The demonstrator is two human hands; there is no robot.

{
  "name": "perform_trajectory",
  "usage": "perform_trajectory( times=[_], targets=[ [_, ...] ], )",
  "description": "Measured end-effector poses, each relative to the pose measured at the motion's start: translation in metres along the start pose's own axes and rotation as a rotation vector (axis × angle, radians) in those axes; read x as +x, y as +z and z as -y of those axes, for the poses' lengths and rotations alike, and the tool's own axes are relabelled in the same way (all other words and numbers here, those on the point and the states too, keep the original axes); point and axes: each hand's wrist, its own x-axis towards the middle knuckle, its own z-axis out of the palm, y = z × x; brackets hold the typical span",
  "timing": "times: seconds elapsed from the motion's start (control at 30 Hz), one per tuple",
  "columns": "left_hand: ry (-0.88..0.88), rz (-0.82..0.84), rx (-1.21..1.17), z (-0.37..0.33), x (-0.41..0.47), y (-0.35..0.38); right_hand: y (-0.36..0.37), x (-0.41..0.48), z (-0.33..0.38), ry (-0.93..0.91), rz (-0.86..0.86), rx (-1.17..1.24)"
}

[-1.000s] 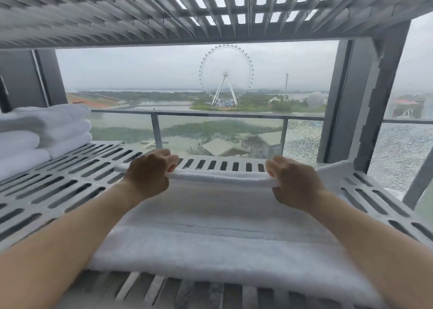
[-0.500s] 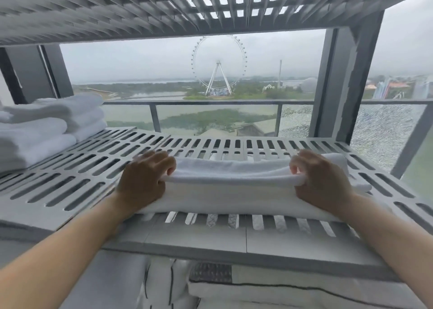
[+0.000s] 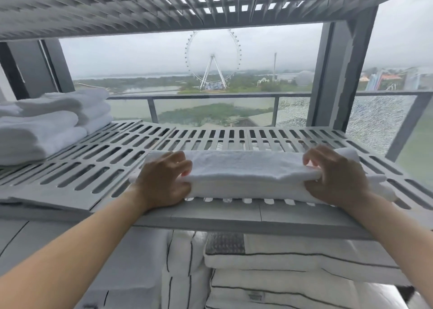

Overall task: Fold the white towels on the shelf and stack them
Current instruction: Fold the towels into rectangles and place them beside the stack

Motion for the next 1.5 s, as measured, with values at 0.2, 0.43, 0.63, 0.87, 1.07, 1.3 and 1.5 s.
perform_trajectory(
  times=[0.2,0.43,0.63,0.87,1.07,1.3,1.5],
  targets=[
    [0.059,-0.032,-0.025,-0.002,0.009,0.009,0.009,-0.004,-0.003,-0.196,0.033,0.019],
    [-0.141,0.056,0.106,0.022,0.050,0.051,0.043,0.049,-0.024,-0.327,0.042,-0.136],
    [-0.312,0.182,0.085,0.020,0.096,0.072,0.068,0.081,-0.039,-0.308,0.075,-0.052],
    [-0.095,0.280,-0.138,-0.083,0.185,0.101,0.069,0.075,-0.060,-0.224,0.023,0.080],
    [-0.128,0.263,-0.222,-0.090,0.197,0.123,0.055,0.075,-0.103,-0.201,0.230,0.217],
    [-0.109,0.109,-0.236,-0.091,0.194,0.129,0.058,0.079,-0.100,-0.224,0.206,0.149],
    [-0.081,0.092,-0.247,-0.094,0.191,0.130,0.051,0.090,-0.112,-0.161,0.381,0.233]
  ],
)
